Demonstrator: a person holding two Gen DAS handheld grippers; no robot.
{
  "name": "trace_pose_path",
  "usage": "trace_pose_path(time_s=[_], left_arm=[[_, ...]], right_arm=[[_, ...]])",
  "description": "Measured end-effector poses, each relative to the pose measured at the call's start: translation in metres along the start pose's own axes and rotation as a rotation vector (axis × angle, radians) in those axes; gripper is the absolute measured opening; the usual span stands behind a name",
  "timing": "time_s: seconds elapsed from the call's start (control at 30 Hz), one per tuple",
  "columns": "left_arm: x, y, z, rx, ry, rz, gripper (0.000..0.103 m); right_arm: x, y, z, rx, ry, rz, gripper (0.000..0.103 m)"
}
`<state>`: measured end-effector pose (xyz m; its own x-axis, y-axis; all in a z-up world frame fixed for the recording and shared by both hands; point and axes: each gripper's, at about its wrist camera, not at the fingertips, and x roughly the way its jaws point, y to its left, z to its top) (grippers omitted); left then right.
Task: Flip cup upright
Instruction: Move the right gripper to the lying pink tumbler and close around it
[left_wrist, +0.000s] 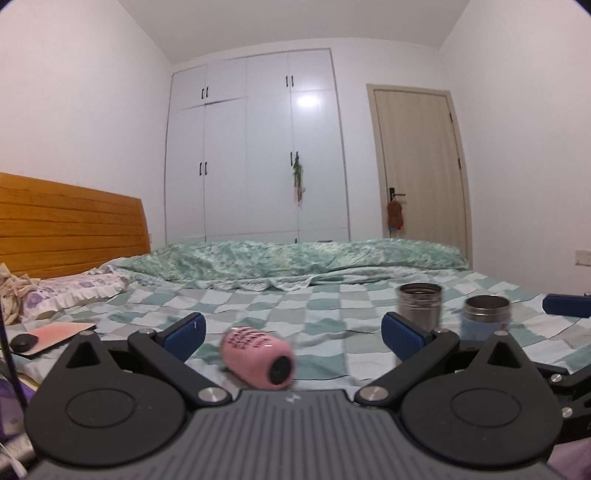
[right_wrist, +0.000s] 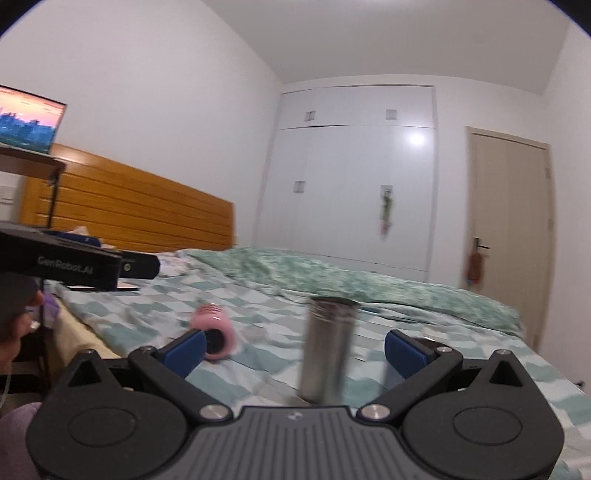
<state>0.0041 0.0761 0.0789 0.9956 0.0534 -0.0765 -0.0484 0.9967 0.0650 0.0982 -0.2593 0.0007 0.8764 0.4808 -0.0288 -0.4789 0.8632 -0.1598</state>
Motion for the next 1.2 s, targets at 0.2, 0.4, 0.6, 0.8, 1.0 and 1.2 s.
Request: trace_pose_path(time_s=[0.2, 0.4, 0.6, 0.8, 1.0, 1.2], left_arm=[[0.009, 0.056, 0.019, -0.064, 0.043, -0.022, 0.103], [0.023, 0.097, 0.018, -0.058, 0.074, 0.004, 0.103], [0.051, 0.121, 0.006, -0.047, 0.116, 0.012, 0.103], [0.087, 0.138, -0.011, -0.034, 0.169, 0.004, 0.103], [0.128, 0.152, -0.033, -0.031, 0.223, -0.01, 0.103], [0.165, 0.162, -0.056, -0.006, 0.274, -0.013, 0.103]], right_arm=[[0.041, 0.031, 0.033, -0.023, 0.028, 0.109, 0.103], [0.1, 0.057, 0.06, -0.027, 0.073, 0.192, 0.103], [0.159, 0.076, 0.069, -0.039, 0.147, 0.217, 0.103], [0.214, 0.086, 0.064, -0.051, 0.233, 0.223, 0.103], [0.27, 0.091, 0.051, -0.071, 0.351, 0.219, 0.103], [0.327, 0.094, 0.03, -0.068, 0.472, 0.221, 0.103]])
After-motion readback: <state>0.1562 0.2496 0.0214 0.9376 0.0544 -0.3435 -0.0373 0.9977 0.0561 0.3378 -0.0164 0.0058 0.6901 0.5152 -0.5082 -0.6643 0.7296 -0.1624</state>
